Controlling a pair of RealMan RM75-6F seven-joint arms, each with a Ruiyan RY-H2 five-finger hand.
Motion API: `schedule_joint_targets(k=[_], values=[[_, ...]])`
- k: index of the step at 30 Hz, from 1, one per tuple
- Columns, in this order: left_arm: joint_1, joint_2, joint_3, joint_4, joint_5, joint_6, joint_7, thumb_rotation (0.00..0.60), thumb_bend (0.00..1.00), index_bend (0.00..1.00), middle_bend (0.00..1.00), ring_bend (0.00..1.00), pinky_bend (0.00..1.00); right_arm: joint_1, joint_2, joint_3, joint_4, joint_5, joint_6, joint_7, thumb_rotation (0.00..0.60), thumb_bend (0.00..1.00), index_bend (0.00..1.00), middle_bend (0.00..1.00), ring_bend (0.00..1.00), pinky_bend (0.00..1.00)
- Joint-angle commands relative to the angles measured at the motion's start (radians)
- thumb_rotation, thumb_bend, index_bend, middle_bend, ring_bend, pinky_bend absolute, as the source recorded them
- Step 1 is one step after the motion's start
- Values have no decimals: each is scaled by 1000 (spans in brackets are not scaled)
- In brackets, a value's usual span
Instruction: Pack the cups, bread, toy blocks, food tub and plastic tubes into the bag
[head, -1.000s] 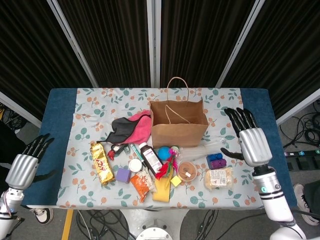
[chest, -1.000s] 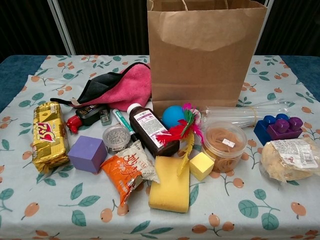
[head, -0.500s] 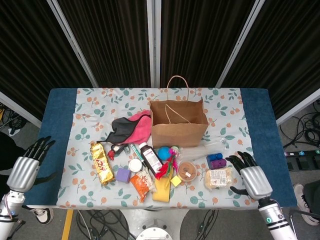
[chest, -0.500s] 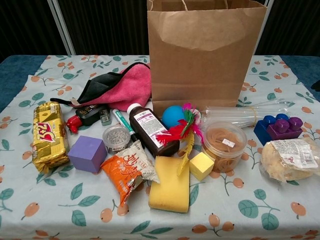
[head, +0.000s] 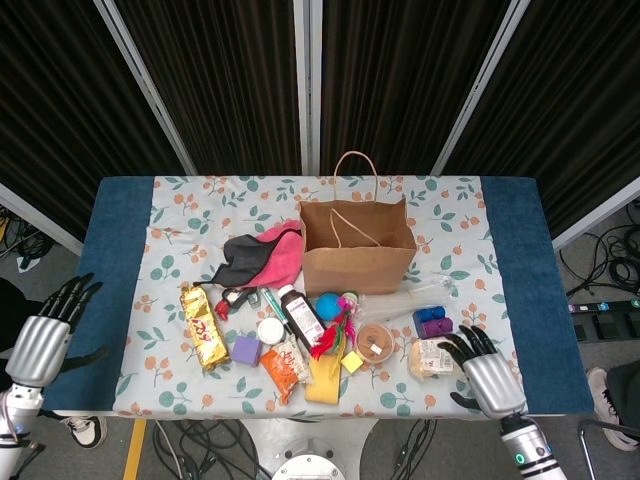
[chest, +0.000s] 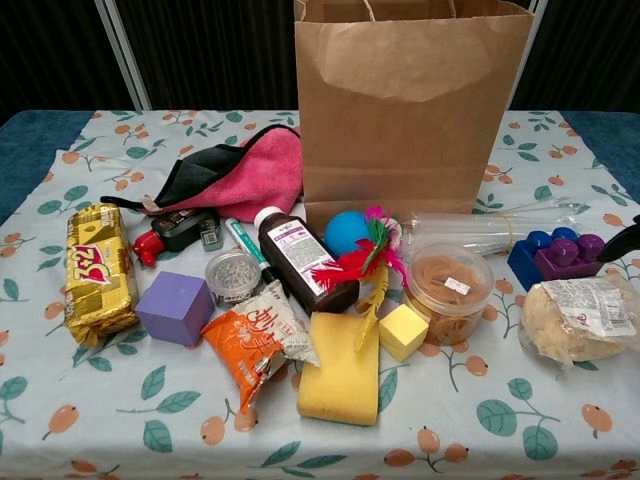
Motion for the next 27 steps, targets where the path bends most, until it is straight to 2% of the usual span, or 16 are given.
schedule_joint_targets(k=[1,9,18,27], values=[[0,-2,-1,3,1,3,-1,600,31,132,155,84,203,19,-11,6,14,-17,-30,-66,600,0,248,187,69,93],[5,-5,-11,18,-7,15,-6,600,30,133,155,84,203,91,-18,48,11,-25,-129,-276,600,0,257,192,69,93],[-1,-15,-18,42,-13,9,-21,600,30,132,155,84,203,132,-63,70,13,20,-211,-349,600,0,258,195,69,93],[-3,-22,-24,66,-24,4,-45,600,30,132,155,84,203,144,-82,84,14,79,-242,-414,600,0,273,217,80,93]])
